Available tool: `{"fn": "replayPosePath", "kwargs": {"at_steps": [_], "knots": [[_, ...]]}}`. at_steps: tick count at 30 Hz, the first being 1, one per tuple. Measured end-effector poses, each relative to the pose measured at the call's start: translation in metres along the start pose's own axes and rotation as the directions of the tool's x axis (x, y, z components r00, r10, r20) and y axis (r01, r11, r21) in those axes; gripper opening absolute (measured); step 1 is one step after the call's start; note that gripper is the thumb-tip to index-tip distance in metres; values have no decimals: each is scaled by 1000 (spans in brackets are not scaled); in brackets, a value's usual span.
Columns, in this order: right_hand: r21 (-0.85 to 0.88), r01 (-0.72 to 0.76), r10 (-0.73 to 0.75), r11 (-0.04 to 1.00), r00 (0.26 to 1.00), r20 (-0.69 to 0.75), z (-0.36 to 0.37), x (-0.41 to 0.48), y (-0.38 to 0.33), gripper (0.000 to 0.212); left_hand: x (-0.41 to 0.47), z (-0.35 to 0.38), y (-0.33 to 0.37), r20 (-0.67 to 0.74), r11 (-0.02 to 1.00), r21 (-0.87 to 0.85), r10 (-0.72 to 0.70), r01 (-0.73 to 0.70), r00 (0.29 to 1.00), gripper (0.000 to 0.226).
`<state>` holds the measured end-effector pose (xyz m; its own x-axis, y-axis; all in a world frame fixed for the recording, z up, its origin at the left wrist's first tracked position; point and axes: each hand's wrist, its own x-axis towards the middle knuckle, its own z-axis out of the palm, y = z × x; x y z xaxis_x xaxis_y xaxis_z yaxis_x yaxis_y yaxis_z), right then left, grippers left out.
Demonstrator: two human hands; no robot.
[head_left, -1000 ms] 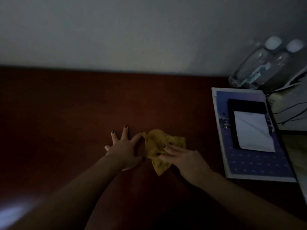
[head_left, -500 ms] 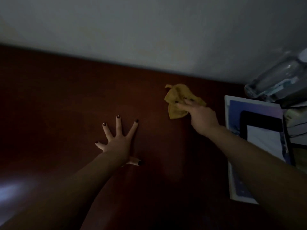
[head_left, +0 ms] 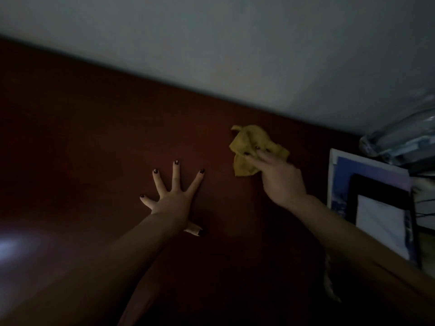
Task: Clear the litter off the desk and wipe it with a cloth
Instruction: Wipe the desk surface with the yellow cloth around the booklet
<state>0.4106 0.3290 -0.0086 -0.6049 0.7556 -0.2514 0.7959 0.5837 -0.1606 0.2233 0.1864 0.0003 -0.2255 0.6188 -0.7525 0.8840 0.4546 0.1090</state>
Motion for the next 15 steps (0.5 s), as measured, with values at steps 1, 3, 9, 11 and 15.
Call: {"fn": "replayPosePath", "kwargs": {"at_steps": [1,3,9,11,15], "knots": [[5,45,-45,999,999,12,4,-16,-7,55,-1,0,0,-1,1000,-2,3,-3,1000,136],[30,176,-177,984,983,46,15,-47,-24,51,-2,0,-2,-8,1000,-3,8,-8,1000,135],[-20,402,-390,915,898,205,31,-82,-32,56,3,1,-3,-23,1000,21,2,-2,1000,135],[-36,355,-342,934,920,194,26,-62,-27,55,6,3,-5,-23,999,32,0,1,1000,136],[-75,202,-193,976,974,115,13,9,-29,52,11,7,-4,-18,1000,28,-12,13,1000,138]]}}
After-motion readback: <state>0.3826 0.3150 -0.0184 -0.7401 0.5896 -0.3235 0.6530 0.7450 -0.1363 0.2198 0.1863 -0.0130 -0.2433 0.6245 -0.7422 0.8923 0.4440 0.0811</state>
